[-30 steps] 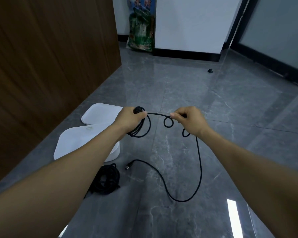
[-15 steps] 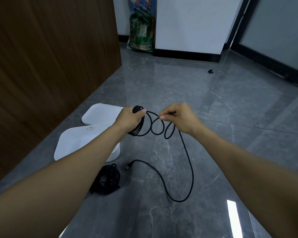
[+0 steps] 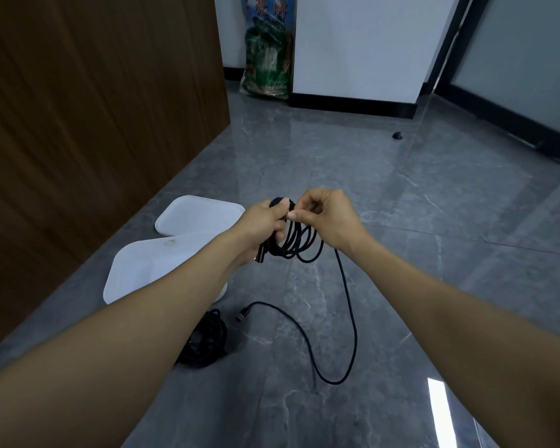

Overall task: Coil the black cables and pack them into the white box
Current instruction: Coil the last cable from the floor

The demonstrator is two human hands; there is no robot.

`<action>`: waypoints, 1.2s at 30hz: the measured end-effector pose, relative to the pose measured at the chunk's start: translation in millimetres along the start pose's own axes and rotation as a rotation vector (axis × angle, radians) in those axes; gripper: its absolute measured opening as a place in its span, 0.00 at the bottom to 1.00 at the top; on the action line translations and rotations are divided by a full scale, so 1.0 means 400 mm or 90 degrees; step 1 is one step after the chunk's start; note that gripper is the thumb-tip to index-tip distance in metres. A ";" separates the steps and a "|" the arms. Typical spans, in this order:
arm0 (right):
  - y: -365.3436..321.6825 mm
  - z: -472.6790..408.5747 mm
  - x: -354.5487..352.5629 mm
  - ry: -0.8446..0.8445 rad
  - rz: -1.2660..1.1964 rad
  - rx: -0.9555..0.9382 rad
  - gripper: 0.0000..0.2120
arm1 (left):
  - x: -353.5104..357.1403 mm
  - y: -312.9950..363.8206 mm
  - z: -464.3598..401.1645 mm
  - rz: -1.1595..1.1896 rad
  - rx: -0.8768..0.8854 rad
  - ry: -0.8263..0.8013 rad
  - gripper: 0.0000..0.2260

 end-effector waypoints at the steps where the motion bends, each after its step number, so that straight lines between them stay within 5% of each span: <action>1: 0.005 0.001 -0.006 0.005 -0.016 0.006 0.09 | -0.001 0.000 -0.001 0.002 -0.001 -0.003 0.10; 8: 0.041 0.026 -0.037 -0.068 -0.112 0.097 0.12 | -0.031 0.007 0.002 -0.043 0.020 -0.001 0.08; 16: 0.043 0.025 -0.010 -0.140 -0.019 0.173 0.17 | -0.028 0.009 0.015 -0.097 0.054 0.015 0.01; 19: 0.039 0.024 0.007 -0.189 0.017 0.197 0.10 | -0.009 0.007 0.020 0.016 0.020 -0.066 0.12; 21: 0.037 0.032 0.011 -0.221 -0.009 0.184 0.04 | 0.004 0.004 0.027 0.119 -0.035 -0.135 0.20; 25: 0.007 0.043 0.017 -0.250 -0.064 0.106 0.12 | 0.003 0.007 0.043 0.222 -0.086 -0.251 0.11; 32: 0.022 0.031 0.005 -0.206 0.049 0.072 0.07 | 0.005 -0.007 0.036 0.053 -0.025 -0.189 0.13; 36: 0.032 0.025 -0.005 -0.188 0.059 0.064 0.08 | 0.022 -0.006 0.037 0.122 -0.035 -0.201 0.17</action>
Point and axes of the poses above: each hand's wrist, its own z-axis away from the middle knuckle, its own x-axis out of the palm, y = z × x, the point moved 3 cm from there along -z, towards the middle knuckle, and after that the axes turned 2 degrees about -z, right-handed, at the moved point
